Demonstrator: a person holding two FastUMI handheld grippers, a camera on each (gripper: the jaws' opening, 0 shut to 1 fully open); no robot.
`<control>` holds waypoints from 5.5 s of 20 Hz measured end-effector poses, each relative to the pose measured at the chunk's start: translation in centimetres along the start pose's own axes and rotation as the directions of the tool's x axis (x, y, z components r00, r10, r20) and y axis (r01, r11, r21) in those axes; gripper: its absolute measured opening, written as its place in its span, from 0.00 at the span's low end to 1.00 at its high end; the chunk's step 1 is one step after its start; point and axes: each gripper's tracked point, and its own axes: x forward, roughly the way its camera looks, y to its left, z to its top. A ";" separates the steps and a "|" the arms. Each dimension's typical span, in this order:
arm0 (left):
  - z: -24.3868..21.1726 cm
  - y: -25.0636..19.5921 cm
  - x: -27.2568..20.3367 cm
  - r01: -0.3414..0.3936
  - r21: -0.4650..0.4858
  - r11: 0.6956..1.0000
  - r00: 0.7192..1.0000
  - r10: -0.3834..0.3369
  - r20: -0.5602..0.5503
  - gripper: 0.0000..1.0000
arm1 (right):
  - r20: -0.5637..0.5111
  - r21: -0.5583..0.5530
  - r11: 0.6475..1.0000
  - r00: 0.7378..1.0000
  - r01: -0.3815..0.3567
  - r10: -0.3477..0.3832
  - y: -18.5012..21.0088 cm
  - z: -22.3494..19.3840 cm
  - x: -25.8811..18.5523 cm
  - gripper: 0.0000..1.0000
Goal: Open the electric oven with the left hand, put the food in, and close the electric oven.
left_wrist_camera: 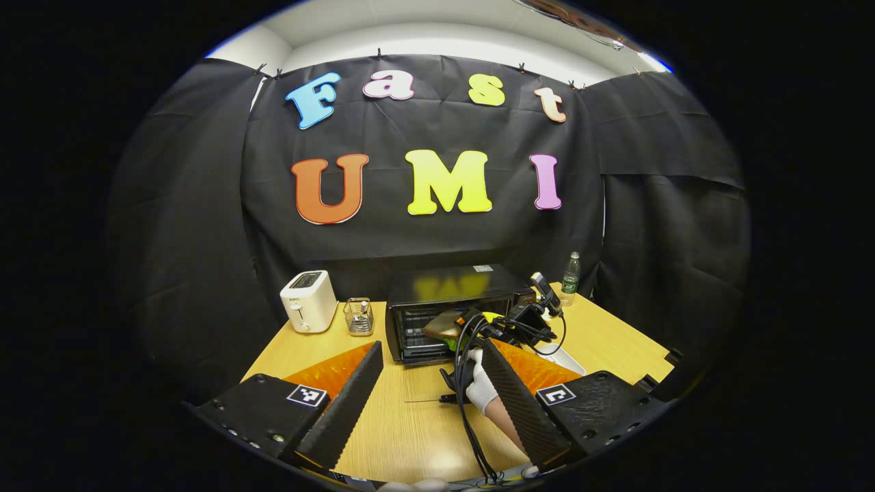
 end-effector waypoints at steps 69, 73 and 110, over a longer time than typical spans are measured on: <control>-19.8 -7.4 15.5 -0.148 -0.093 0.985 0.942 0.111 -0.318 0.95 | 0.127 -0.783 0.621 0.987 0.041 0.095 -8.0 33.7 -32.2 0.99; -15.8 -7.1 16.0 -0.135 -0.087 0.987 0.959 0.108 -0.263 0.95 | 0.138 -0.778 0.626 0.984 0.039 0.110 -7.4 34.3 -32.4 0.99; 12.0 -3.9 2.3 -0.248 -0.094 0.964 0.948 0.261 0.181 0.97 | 0.186 -0.786 0.618 0.945 -0.021 0.270 0.6 34.0 -38.5 0.95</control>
